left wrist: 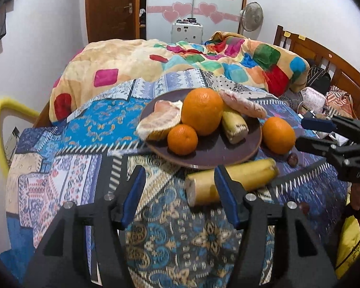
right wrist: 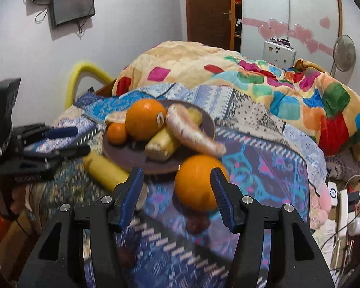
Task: Organize fruits
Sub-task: 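Grasp the yellow cob with the left tool while the right tool grasps a large orange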
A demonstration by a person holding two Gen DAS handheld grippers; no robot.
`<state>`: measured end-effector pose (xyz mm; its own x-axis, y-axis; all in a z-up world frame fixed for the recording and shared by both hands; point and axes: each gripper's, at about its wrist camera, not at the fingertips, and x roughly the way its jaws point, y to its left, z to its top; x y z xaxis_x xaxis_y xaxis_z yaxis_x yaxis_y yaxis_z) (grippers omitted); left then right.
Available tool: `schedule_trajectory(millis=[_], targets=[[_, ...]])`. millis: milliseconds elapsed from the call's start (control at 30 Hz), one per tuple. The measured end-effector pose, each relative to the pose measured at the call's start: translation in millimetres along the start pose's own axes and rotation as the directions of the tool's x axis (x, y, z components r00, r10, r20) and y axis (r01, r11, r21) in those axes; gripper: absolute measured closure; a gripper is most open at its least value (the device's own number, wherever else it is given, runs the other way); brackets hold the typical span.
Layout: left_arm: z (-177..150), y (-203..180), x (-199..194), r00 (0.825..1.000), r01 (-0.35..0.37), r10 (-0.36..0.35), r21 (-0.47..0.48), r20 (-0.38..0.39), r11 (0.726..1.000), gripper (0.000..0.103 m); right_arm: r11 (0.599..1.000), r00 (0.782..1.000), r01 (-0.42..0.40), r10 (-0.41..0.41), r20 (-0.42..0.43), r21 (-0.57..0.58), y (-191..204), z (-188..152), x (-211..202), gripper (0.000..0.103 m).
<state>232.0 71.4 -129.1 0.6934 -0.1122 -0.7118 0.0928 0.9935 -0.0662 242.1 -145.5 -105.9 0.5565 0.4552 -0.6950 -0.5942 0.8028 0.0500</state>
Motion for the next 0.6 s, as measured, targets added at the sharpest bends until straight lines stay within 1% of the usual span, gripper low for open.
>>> schedule_trajectory(millis=[33,167,300,400,467,533,600], targets=[[-2.0,-0.2,-0.4,1.0,0.004,-0.004,-0.002,-0.004,1.0,0.04,1.0,1.0,0.006,-0.006,-0.003,-0.001,-0.9,-4.0,-0.9,0.048],[-7.6,-6.1,2.8,1.0,0.005,-0.004,0.012,-0.023,1.0,0.04,0.999,0.998,0.05,-0.05,-0.026,-0.009,-7.6,-16.1,2.0,0.048],[-5.0,-12.8,13.4,0.999,0.019,-0.018,0.013,-0.043,1.0,0.04,0.997,0.996,0.072,-0.072,-0.051,-0.001,-16.5,-16.4,11.7,0.048],[-1.3,-20.8,16.2,0.999,0.027,-0.026,0.028,-0.035,0.999,0.04,0.997,0.995,0.077,-0.077,-0.057,0.007,-20.5,-11.1,19.9,0.048],[2.6,-27.8,17.1,0.999,0.037,-0.036,0.045,-0.026,0.998,0.04,0.998,0.996,0.068,-0.067,-0.066,0.011,-21.4,-7.9,26.4,0.04],[6.9,-34.1,19.8,0.998,0.056,-0.054,0.062,-0.027,0.997,0.04,0.998,0.995,0.064,-0.063,-0.074,0.013,-22.1,-4.1,33.8,0.036],[9.5,-39.3,24.3,0.998,0.061,-0.059,0.082,-0.031,0.995,0.04,0.998,0.995,0.06,-0.059,-0.085,0.016,-22.9,-1.3,40.2,0.036]])
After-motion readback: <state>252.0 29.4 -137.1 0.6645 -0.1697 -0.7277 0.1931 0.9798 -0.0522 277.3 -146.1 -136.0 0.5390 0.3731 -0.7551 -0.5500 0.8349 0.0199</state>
